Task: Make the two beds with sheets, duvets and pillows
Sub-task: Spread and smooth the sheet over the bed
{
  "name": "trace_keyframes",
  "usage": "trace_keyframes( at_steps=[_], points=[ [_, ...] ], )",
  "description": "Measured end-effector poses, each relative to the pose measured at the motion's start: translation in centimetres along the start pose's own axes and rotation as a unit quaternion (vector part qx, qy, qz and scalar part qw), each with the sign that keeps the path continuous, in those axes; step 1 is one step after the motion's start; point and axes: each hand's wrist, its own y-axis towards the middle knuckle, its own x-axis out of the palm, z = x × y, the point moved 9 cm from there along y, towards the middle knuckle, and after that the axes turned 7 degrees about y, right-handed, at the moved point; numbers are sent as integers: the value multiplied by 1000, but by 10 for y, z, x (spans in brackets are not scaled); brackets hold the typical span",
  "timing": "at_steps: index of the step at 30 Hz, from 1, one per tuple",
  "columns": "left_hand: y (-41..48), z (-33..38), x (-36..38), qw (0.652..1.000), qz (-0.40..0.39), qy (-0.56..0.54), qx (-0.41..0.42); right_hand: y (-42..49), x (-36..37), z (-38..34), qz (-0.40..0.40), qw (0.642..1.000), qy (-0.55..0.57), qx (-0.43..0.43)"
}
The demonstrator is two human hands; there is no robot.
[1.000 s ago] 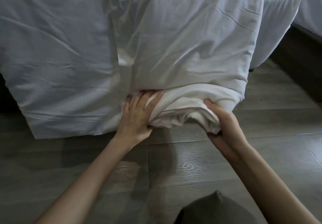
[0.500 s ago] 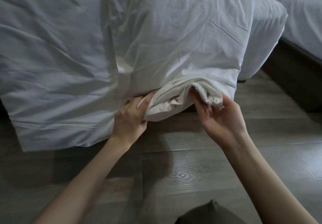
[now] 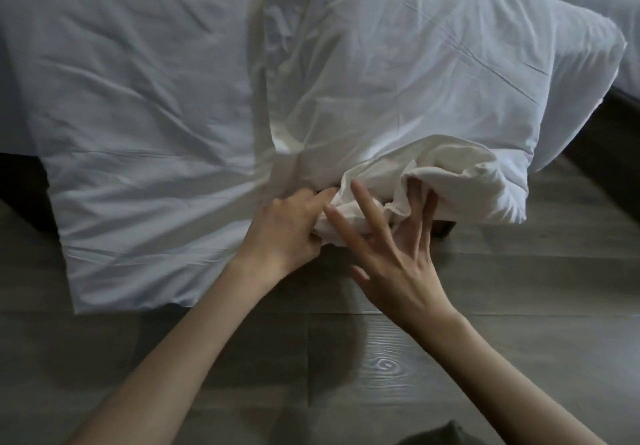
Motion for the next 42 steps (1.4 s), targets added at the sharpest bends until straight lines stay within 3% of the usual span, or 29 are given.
trace_keyframes(
  at_steps=[3,8,12,16,20,23,27,32,38,42],
  points=[
    [-7,-2,-8,999,26,-26,-14,21,-9,9,44,998,-31,14],
    [-14,-11,1,989,89,-13,-116,52,1,25,25,999,-30,27],
    [-19,-9,12,985,137,-32,-100,55,9,27,0,1000,-17,-12],
    [-52,-17,28,971,212,47,-102,58,6,24,-14,999,-1,-47],
    [-79,-38,51,961,217,117,-122,65,2,28,-35,999,12,-29],
    [-78,-56,49,966,177,142,-123,74,3,31,-63,997,37,-1],
    [-69,-63,16,982,126,91,-110,90,-10,32,-102,993,57,25],
    [-59,-57,-39,990,-30,45,-131,110,-43,31,-175,976,113,62],
    [-53,-23,-118,958,-258,42,-117,126,-102,29,-319,939,120,46],
    [-36,4,-204,942,-322,3,-98,149,-166,28,-400,906,125,63]
  ],
)
